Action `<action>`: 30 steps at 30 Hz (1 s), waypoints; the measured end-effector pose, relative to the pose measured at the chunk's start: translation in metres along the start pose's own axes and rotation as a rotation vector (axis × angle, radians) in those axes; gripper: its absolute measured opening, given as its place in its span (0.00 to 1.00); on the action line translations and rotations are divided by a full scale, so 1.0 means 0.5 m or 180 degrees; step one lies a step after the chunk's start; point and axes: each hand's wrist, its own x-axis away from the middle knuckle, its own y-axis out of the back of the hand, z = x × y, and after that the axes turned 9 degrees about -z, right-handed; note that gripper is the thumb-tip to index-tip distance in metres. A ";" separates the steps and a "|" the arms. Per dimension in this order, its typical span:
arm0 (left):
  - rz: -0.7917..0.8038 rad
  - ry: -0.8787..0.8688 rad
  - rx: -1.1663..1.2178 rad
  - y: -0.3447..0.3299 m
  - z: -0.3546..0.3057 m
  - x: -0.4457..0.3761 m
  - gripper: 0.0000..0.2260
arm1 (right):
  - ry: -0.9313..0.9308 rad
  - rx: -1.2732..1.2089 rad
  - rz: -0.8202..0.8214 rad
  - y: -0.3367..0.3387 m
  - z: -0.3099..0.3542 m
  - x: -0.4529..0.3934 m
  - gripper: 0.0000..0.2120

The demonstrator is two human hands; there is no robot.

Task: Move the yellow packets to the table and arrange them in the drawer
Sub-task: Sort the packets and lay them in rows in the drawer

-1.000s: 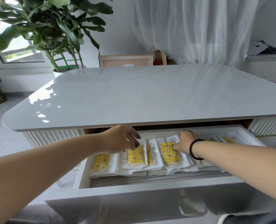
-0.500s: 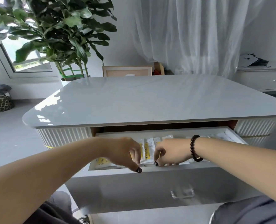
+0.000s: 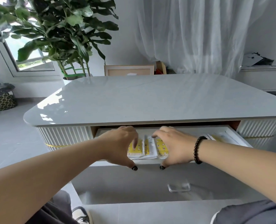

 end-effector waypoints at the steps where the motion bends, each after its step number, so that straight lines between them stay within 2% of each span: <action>1: -0.0095 -0.0018 -0.0096 -0.004 0.007 -0.002 0.27 | -0.0009 0.0099 -0.0087 0.000 -0.005 -0.005 0.48; 6: -0.0276 0.0178 -0.0770 -0.034 0.040 -0.023 0.44 | -0.0254 0.0650 -0.0317 0.006 -0.044 -0.045 0.56; 9: -0.0174 0.0506 -0.0805 -0.039 0.069 -0.040 0.52 | -0.0451 0.0759 -0.0281 0.001 -0.068 -0.068 0.55; 11: -0.0158 0.0620 -0.0887 -0.035 0.084 -0.056 0.53 | -0.0527 0.0737 -0.0112 -0.006 -0.085 -0.079 0.52; 14: -0.0401 0.0409 -0.1346 -0.028 0.095 -0.085 0.48 | -0.0397 0.0787 0.0037 -0.007 -0.109 -0.091 0.44; 17: -0.0629 0.0295 -0.1578 -0.031 0.102 -0.108 0.41 | -0.0171 0.1038 -0.0231 -0.005 -0.128 -0.106 0.37; 24: -0.0984 0.0413 -0.1392 -0.050 0.114 -0.149 0.29 | 0.0105 0.1545 -0.0857 -0.042 -0.136 -0.133 0.25; 30: -0.1000 0.0325 -0.1525 -0.054 0.108 -0.181 0.22 | 0.0119 0.1875 -0.0937 -0.047 -0.131 -0.161 0.21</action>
